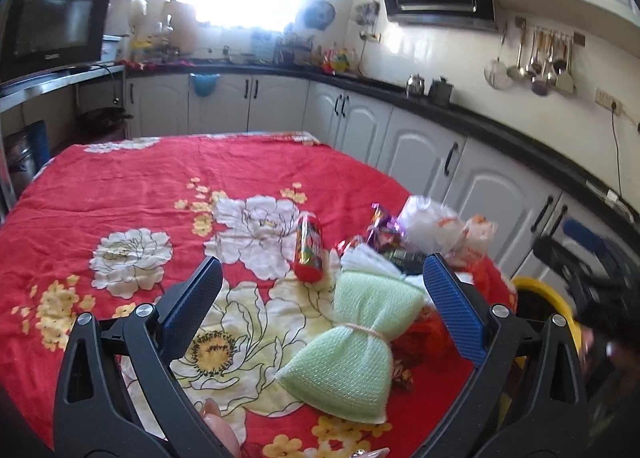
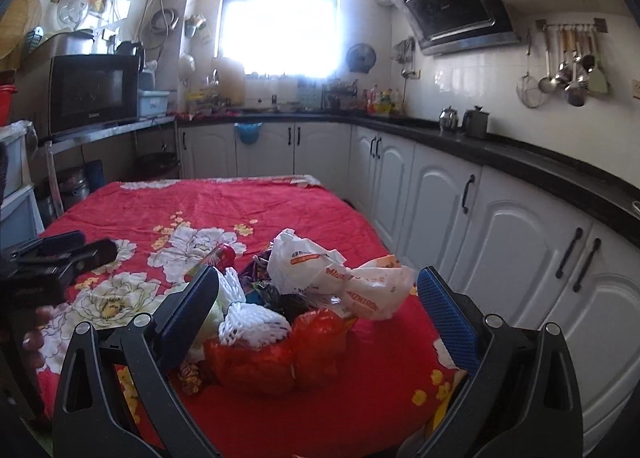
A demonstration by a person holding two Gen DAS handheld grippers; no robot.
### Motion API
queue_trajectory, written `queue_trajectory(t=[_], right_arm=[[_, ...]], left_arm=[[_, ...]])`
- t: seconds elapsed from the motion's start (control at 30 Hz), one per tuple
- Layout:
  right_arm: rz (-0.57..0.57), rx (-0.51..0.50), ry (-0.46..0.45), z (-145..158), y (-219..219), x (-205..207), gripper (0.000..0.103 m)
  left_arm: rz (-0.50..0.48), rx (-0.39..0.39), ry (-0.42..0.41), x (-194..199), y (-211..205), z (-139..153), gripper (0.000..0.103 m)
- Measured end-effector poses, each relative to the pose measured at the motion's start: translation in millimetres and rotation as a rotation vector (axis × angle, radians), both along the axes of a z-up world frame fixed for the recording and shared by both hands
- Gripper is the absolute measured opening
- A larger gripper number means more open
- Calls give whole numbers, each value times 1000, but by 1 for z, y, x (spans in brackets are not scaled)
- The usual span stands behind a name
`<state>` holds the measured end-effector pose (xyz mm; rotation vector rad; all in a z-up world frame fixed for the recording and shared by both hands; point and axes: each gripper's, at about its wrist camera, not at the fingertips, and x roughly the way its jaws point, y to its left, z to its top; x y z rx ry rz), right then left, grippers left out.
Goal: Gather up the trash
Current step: 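Grasp the green mesh bundle with the left gripper while the right gripper grasps the white plastic bag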
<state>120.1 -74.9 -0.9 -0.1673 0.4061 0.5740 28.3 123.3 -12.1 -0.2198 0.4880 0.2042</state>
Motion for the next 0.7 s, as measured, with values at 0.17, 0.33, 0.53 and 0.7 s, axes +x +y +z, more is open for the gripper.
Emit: queue_trajectory(t=[0.17,0.33,0.53,0.7], right_arm=[[46,-14,104,-11,18,45,97],[97,-70,168,-18,39,84,97],[133,-113,193,-23,60,108,95],[172,-197,207,-34,80,115,73]], left_arm=[[-71,-16,71,13,-3,-18,92],[-150,-33,125,25,-10,-34,92],[-216,-21,184,37,-16,-45,92],[-254,-6,227,47,-21,-53,86]])
